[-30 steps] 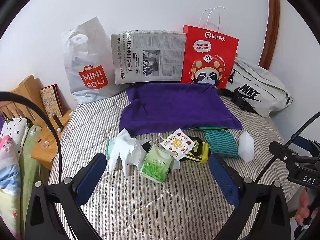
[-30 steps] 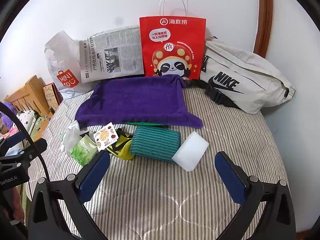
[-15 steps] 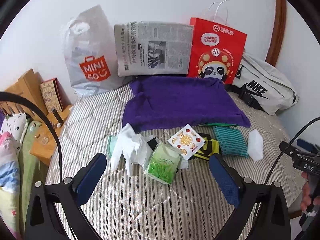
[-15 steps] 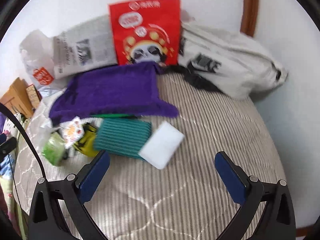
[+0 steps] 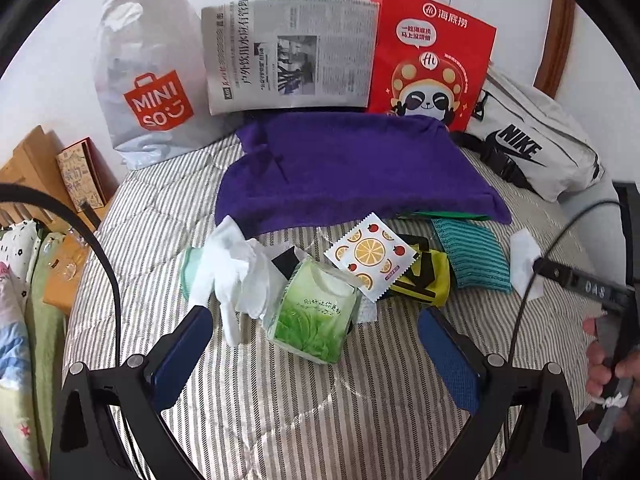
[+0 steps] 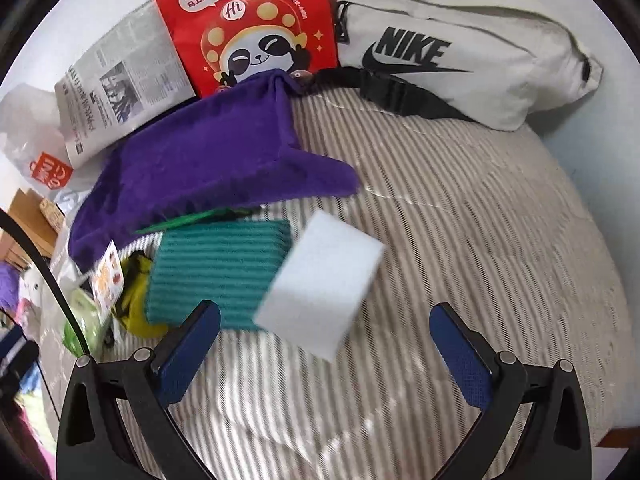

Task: Organize soft objects
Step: 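Reach the right gripper to the white foam block and close on it, then grasp the green tissue pack with the left gripper while the right gripper holds the white block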

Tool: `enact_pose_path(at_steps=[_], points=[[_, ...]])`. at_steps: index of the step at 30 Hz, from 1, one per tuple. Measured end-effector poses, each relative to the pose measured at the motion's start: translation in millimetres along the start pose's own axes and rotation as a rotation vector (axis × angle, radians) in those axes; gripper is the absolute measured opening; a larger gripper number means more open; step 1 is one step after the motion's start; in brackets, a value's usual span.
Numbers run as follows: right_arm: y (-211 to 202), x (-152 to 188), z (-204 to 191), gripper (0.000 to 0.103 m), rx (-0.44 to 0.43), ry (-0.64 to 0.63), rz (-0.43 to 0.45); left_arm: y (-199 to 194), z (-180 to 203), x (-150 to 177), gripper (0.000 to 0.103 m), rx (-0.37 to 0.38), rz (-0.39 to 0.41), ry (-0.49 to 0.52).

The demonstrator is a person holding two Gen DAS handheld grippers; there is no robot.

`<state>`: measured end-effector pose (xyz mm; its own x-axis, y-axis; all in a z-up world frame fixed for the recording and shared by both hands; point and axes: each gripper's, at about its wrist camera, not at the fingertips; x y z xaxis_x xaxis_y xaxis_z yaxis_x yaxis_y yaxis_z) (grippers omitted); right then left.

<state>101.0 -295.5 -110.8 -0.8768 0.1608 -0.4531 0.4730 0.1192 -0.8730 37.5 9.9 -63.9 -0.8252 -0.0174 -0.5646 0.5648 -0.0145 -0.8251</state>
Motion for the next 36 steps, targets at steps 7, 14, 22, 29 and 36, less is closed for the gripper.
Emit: enact_pose_path(at_steps=[7,14,22,29,36], points=[[38.7,-7.4,6.2,0.091,0.005,0.102,-0.087,14.7,-11.7,0.7,0.103,-0.016,-0.02,0.007],[41.0,-6.7,6.5,0.059,-0.03,0.088,-0.065,22.6,-43.8,3.3,0.103,0.024,-0.011,-0.056],[23.7,-0.9,-4.7,0.058,0.074,-0.043,0.013,33.1,-53.3,6.8,0.103,0.036,-0.01,-0.05],[14.1,1.3,-7.6,0.058,0.064,-0.064,0.026,28.9,-18.6,14.2,0.103,0.084,0.029,0.103],[22.4,3.5,-5.3,0.059,0.061,-0.05,0.005,45.2,11.7,10.6,0.103,0.014,0.03,0.245]])
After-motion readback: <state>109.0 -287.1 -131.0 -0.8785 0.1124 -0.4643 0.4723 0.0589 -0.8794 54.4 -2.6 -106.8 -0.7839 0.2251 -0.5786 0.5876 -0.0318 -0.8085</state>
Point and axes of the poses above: each gripper's, at about its wrist camera, not at the fingertips, and y roughly the way its jaws point, z to its right, x to its underside, and after that the axes turned 2 degrees about -z, right-handed
